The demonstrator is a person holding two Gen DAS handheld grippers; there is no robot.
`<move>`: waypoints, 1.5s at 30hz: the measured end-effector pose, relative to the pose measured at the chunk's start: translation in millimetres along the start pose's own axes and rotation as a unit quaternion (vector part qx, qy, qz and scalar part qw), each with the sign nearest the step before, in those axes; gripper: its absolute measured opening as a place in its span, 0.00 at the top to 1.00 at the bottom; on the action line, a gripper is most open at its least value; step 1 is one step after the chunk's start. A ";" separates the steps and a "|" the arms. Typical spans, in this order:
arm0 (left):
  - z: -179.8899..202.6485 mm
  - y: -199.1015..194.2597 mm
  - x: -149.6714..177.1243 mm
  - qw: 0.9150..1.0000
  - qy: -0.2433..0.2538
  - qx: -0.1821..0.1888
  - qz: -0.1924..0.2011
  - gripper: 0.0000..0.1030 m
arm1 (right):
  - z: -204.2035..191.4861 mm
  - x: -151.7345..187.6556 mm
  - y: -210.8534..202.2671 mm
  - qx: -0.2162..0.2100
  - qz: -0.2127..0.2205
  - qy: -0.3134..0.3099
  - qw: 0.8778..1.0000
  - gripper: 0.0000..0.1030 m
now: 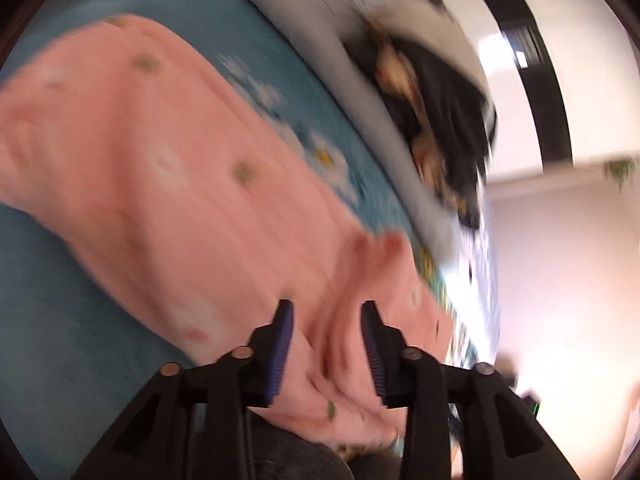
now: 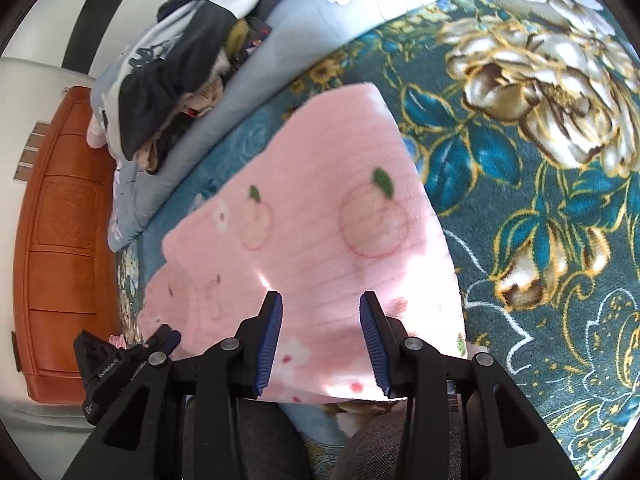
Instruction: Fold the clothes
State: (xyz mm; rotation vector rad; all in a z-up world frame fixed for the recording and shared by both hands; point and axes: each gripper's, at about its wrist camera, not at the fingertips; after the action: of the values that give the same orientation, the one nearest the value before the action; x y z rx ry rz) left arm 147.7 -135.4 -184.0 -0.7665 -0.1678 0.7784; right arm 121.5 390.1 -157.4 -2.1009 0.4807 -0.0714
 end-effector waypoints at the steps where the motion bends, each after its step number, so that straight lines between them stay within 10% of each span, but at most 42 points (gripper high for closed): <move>1: -15.6 -16.6 -8.3 0.999 -0.027 -0.010 0.035 0.54 | 0.1 0.9 -2.4 -0.001 0.003 -0.002 1.000 0.60; 5: -76.2 -64.4 -28.8 0.981 -0.133 -0.045 0.134 0.43 | 2.7 3.2 -12.0 -0.001 0.012 -0.003 1.000 0.60; 17: -174.8 -33.8 -51.2 0.935 -0.332 0.071 0.105 0.32 | -13.3 1.8 -2.8 0.016 0.006 -0.004 1.000 0.60; 24: -177.1 -20.3 -71.3 0.929 -0.342 0.098 0.101 0.23 | -29.2 -4.4 -4.5 0.024 0.009 -0.020 0.999 0.60; 27: -169.3 -17.2 -84.9 0.936 -0.321 0.102 0.105 0.30 | -29.5 -4.2 -3.1 0.030 0.006 -0.020 0.999 0.59; 30: -149.9 -12.0 -107.4 0.956 -0.264 0.100 0.082 0.71 | -28.4 -3.2 -1.2 0.035 0.002 -0.019 0.999 0.59; 33: -112.7 -24.5 -130.5 0.974 -0.154 0.150 0.077 0.78 | -26.8 -2.7 1.3 0.039 -0.002 -0.017 0.999 0.59; 36: -77.3 -52.8 -137.3 0.968 -0.030 0.229 0.097 0.78 | -26.6 -3.4 2.7 0.042 -0.003 -0.017 0.999 0.59; 38: -77.3 -52.9 -137.7 0.981 0.013 0.168 0.097 0.77 | -26.3 -4.1 3.0 0.044 -0.004 -0.017 0.999 0.59; 42: -139.5 -16.4 -137.8 0.996 -0.076 0.048 0.028 0.77 | -25.5 -5.1 4.5 0.046 -0.006 -0.017 0.999 0.59; 45: -170.8 -16.4 -127.1 0.989 -0.136 0.049 0.027 0.68 | -26.8 -4.2 7.6 0.048 -0.011 -0.023 0.998 0.59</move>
State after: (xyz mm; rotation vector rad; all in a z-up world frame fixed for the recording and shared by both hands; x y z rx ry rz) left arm 135.5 -326.1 -279.3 -0.5719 -0.3519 0.9345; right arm 109.0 366.6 -148.3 -2.0089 0.4178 -0.0575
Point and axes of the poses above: each gripper's, at about its wrist camera, not at the fingertips, and y roughly the way its jaws point, z to its right, x to its underside, and after that the axes turned 1 degree about z, right-handed
